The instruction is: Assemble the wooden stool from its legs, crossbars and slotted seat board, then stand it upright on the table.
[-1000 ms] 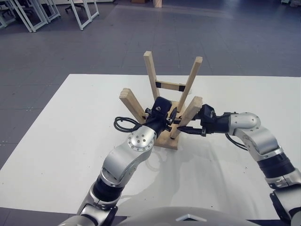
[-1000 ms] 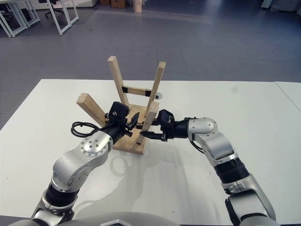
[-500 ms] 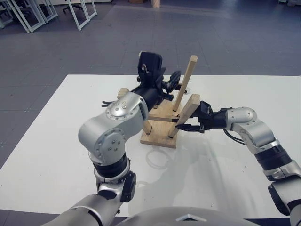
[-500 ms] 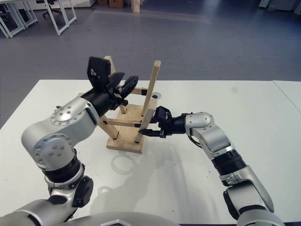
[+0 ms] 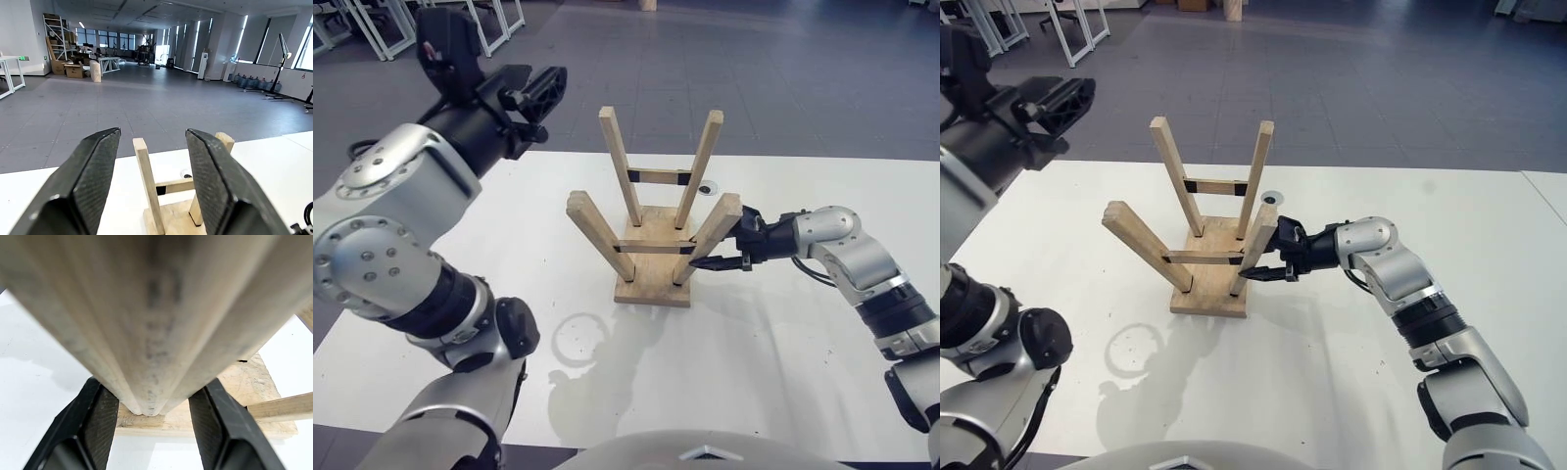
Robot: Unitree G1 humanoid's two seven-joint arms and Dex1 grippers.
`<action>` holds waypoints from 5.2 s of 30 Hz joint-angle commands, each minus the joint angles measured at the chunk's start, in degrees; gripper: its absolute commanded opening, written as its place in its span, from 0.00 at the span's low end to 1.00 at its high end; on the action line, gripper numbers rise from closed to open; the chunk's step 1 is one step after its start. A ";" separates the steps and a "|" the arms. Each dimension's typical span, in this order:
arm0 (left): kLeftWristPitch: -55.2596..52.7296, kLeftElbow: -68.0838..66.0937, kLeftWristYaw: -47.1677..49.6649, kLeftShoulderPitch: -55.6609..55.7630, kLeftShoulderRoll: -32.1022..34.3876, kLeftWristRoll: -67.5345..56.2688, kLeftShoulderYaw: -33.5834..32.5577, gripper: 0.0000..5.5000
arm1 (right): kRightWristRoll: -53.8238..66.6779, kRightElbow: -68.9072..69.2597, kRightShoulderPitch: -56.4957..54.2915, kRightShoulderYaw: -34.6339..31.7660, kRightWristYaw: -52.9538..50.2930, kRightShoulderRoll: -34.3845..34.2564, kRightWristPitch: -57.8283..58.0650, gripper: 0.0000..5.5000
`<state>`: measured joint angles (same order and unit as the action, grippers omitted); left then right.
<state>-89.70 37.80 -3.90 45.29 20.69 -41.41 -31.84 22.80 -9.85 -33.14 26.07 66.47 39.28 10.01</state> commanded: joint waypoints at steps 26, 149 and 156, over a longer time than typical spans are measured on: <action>25.74 0.10 2.17 -25.77 -17.27 -27.75 15.98 0.45 | -16.83 -6.85 12.67 12.38 0.18 10.10 10.10 0.37; 40.39 -14.46 -2.90 -45.14 0.50 18.57 31.56 0.45 | 5.29 38.28 -8.97 -48.31 -37.21 -23.45 65.81 0.57; 40.77 -15.08 -2.95 -45.34 -2.26 19.64 31.39 0.45 | 8.83 48.81 -15.06 -55.73 -47.47 -43.24 82.09 0.49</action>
<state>-49.00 22.79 -7.30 0.28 19.00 -22.28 -0.30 30.47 37.24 -47.80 -28.75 20.82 -1.37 89.41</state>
